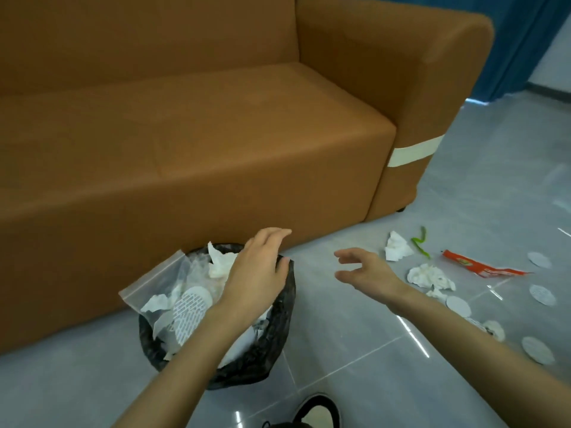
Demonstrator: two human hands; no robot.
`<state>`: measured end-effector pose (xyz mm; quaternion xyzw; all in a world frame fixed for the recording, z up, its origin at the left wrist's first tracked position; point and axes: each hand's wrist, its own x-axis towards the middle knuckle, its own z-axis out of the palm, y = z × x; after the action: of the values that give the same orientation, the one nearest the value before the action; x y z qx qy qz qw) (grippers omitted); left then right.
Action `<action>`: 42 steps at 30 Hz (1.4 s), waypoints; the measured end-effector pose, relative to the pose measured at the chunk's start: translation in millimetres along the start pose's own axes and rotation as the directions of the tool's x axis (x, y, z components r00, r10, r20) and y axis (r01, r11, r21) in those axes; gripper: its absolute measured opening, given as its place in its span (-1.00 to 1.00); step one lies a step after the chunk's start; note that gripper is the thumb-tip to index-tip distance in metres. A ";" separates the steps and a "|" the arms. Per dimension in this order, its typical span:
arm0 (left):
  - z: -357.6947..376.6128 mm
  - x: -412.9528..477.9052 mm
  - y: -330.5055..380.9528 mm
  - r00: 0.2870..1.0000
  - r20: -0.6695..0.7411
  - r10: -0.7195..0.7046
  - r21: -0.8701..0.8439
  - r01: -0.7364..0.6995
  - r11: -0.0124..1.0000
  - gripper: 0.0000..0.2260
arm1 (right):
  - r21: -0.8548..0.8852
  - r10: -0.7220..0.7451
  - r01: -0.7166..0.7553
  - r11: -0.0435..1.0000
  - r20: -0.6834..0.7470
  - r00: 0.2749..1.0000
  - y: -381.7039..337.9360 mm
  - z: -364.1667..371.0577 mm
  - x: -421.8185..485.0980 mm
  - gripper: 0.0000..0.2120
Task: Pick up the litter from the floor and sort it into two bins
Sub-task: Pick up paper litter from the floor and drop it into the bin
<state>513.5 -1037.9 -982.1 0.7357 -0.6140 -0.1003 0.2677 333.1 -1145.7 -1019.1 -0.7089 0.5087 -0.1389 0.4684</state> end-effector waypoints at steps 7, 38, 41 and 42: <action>62.6 72.5 65.9 0.963 0.234 0.135 0.089 -0.160 0.983 -0.60 | 0.073 0.157 -0.149 0.986 -0.110 0.981 71.5 -57.2 3.7 -0.62; 348.4 178.4 81.1 0.722 0.692 0.011 0.255 -0.258 0.932 -0.46 | -0.420 0.367 -0.397 0.816 -0.154 0.917 300.9 -112.0 129.8 -0.36; 354.1 184.0 79.7 0.738 0.675 0.014 0.259 -0.254 0.932 -0.45 | -0.420 0.370 -0.387 0.821 -0.125 0.921 307.5 -107.2 132.9 -0.40; 355.8 185.7 79.8 0.745 0.667 0.015 0.257 -0.248 0.934 -0.44 | -0.422 0.358 -0.379 0.824 -0.131 0.925 308.1 -105.0 131.8 -0.43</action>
<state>318.1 -1320.1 -1204.8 0.6417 -0.7273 -0.2281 -0.0845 138.8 -1326.3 -1249.3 -0.6811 0.6646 0.0559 0.3023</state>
